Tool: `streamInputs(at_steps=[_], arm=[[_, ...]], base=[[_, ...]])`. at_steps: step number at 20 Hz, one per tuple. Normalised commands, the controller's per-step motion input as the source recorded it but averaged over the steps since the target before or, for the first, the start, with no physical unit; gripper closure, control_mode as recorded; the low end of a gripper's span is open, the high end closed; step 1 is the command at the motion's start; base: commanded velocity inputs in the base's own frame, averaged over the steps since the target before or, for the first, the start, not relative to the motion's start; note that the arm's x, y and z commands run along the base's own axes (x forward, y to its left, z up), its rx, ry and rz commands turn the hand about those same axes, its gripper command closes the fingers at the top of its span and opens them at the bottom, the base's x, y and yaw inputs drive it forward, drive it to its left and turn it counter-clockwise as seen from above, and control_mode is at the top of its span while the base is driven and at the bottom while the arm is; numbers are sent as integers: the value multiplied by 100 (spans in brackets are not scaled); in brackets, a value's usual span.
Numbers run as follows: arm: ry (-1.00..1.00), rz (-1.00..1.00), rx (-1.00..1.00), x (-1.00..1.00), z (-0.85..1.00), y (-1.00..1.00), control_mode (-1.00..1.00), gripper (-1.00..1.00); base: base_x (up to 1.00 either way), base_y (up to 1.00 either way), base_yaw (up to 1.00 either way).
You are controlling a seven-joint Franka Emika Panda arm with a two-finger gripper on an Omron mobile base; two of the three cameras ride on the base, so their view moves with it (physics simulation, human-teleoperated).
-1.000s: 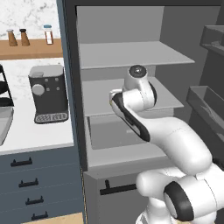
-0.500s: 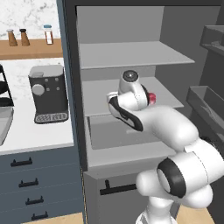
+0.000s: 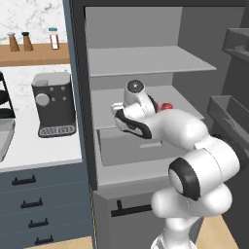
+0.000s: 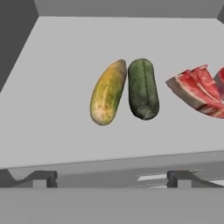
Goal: Place one cucumber and one steak in each tupperware on the nearby counter, to pack two identical lunches.
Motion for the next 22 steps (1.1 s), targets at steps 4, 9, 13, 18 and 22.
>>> streamInputs(at_steps=[4,9,13,18,22], arm=[[2,0,-1,45,-24,12,-100,-100],[1,-2,-1,33,-40,0,-100,-100],[0,-2,0,35,-26,0,-100,-100],[0,-3,0,45,-29,0,-100,-100],[0,-3,0,54,-18,0,-100,-100]], base=[[0,0,0],[0,0,0],[0,0,0],[0,0,0],[0,0,0]])
